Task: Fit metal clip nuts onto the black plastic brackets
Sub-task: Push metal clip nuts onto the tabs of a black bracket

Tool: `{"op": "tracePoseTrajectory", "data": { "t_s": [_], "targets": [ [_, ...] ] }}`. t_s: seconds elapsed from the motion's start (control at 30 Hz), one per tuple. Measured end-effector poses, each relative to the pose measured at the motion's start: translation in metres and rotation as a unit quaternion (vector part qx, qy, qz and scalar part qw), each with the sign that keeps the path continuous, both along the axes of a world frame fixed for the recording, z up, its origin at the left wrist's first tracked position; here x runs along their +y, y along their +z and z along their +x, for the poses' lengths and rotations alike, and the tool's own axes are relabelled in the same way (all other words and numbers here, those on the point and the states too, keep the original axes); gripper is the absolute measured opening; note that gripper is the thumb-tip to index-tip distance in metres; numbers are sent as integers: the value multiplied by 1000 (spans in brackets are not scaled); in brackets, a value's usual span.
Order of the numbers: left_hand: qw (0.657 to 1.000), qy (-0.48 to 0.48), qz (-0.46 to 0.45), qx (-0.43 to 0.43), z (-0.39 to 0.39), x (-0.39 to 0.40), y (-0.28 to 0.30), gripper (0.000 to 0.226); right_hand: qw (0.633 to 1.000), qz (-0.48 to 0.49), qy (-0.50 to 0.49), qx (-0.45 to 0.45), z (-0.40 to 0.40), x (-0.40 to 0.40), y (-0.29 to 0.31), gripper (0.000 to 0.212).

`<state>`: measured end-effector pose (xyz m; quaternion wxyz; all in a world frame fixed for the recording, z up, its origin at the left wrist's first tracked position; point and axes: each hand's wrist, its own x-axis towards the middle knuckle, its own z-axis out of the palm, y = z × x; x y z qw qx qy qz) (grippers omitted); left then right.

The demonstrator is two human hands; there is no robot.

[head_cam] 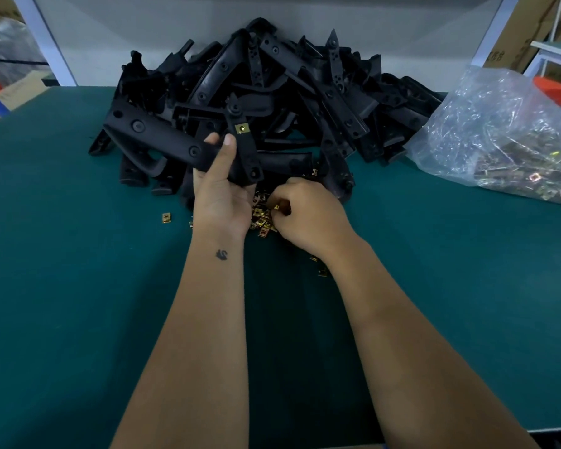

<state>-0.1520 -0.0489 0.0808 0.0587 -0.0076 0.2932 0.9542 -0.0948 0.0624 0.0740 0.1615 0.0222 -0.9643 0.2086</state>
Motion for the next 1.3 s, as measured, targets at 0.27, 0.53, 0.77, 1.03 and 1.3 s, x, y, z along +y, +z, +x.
{"op": "tracePoseTrajectory", "data": {
  "t_s": [0.27,0.53,0.77,1.03,1.3],
  "targets": [
    [1000,-19,3,-9,0,4,-1,18,996,78,-26,20,0,-3,0,16],
    [999,-30,3,-10,0,6,-2,17,998,12,-21,-59,3,12,6,16],
    [999,-40,4,-8,0,8,-2,15,997,-25,8,-73,1,15,5,14],
    [999,-48,-4,-6,0,8,-3,14,995,-25,40,-87,1,15,6,17],
    [999,-46,-2,-11,0,8,-3,13,993,-62,53,-90,0,14,6,15]
  ]
}}
